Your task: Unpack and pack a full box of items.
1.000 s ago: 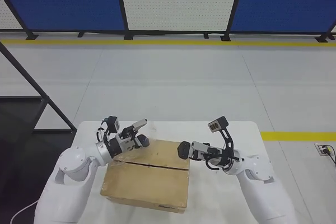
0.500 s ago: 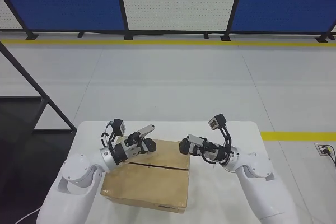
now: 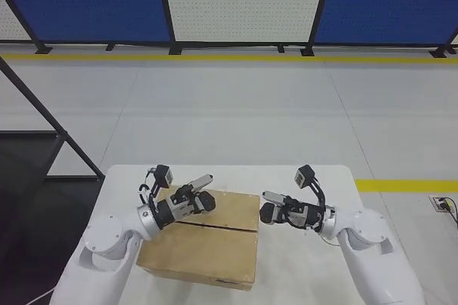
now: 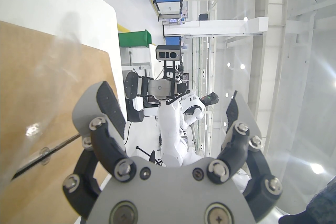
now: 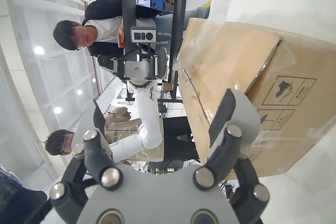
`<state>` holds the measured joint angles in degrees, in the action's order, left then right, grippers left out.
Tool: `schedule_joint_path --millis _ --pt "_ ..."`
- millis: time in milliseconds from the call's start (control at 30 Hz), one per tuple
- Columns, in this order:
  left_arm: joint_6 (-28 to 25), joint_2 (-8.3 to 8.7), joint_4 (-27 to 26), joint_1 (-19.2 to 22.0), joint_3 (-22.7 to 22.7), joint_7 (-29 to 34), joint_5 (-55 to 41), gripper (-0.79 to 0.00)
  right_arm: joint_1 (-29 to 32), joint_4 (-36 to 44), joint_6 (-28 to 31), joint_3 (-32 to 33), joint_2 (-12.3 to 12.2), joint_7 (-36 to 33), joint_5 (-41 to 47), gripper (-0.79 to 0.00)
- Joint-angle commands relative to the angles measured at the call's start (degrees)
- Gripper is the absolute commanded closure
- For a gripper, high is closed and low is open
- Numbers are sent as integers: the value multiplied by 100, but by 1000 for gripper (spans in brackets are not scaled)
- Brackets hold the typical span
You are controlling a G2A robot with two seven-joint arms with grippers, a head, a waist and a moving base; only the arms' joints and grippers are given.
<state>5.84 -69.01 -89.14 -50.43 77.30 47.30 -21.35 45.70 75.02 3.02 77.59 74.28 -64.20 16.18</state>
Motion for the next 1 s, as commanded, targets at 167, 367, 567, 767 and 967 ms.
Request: schedule_joint_path --millis 167,367,567,767,967 --pt "85 99 19 -13 420 -366 452 -785 103 208 253 -10 -32 14 222 -785" --pt "362 223 510 198 795 -155 850 -785 241 314 513 86 -75 -39 505 -785" --pt "554 292 810 338 769 269 996 -785 330 423 501 108 -120 24 525 -785" --pt "529 258 957 469 354 333 971 -785 406 582 507 146 -164 116 536 -785" --pt "494 224 1127 656 38 273 987 -785 599 751 571 283 -225 144 603 -785"
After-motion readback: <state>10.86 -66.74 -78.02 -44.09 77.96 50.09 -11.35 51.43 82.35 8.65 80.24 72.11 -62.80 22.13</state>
